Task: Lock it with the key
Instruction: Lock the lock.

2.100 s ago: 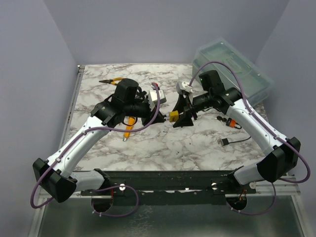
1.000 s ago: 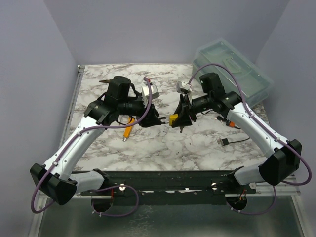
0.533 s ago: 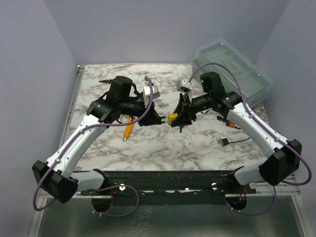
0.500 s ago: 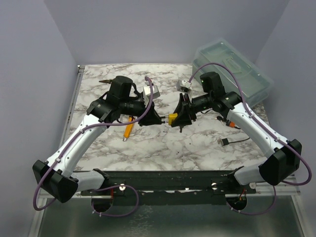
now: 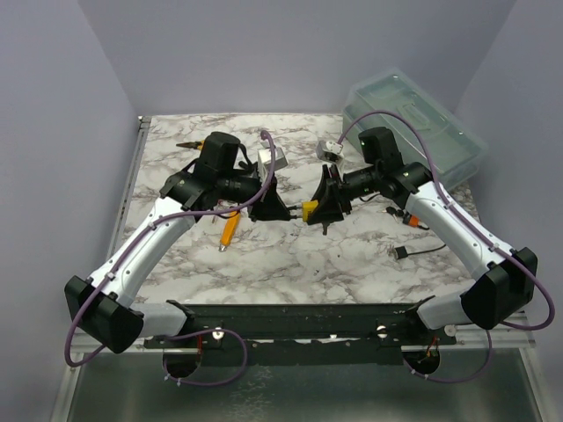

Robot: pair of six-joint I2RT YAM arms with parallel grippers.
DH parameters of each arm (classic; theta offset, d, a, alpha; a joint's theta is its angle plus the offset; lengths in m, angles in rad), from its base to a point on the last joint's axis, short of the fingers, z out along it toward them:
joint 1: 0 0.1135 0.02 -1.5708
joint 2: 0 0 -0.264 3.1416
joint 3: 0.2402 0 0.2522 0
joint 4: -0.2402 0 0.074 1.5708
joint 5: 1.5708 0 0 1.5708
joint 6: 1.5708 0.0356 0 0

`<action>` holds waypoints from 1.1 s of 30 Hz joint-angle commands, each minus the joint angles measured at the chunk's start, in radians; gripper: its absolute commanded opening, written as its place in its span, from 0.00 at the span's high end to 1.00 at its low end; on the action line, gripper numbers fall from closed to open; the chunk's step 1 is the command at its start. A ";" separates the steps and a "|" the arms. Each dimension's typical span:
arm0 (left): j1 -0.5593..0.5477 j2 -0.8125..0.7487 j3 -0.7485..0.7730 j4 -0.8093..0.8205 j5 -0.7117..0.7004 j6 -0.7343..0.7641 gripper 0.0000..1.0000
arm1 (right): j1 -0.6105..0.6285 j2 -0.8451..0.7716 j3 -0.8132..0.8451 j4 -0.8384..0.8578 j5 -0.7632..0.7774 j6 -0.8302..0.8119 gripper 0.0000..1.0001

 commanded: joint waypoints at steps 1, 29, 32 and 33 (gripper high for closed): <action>-0.023 0.032 0.023 0.092 0.072 -0.078 1.00 | 0.019 0.009 0.031 0.090 -0.057 0.011 1.00; -0.066 0.048 0.017 0.212 0.058 -0.156 1.00 | 0.056 0.041 0.046 0.068 -0.175 -0.002 1.00; -0.077 0.048 0.014 0.213 0.056 -0.154 1.00 | 0.057 0.048 0.059 0.089 -0.174 0.021 1.00; -0.081 0.050 0.014 0.214 0.054 -0.156 1.00 | 0.058 0.048 0.060 0.112 -0.174 0.036 1.00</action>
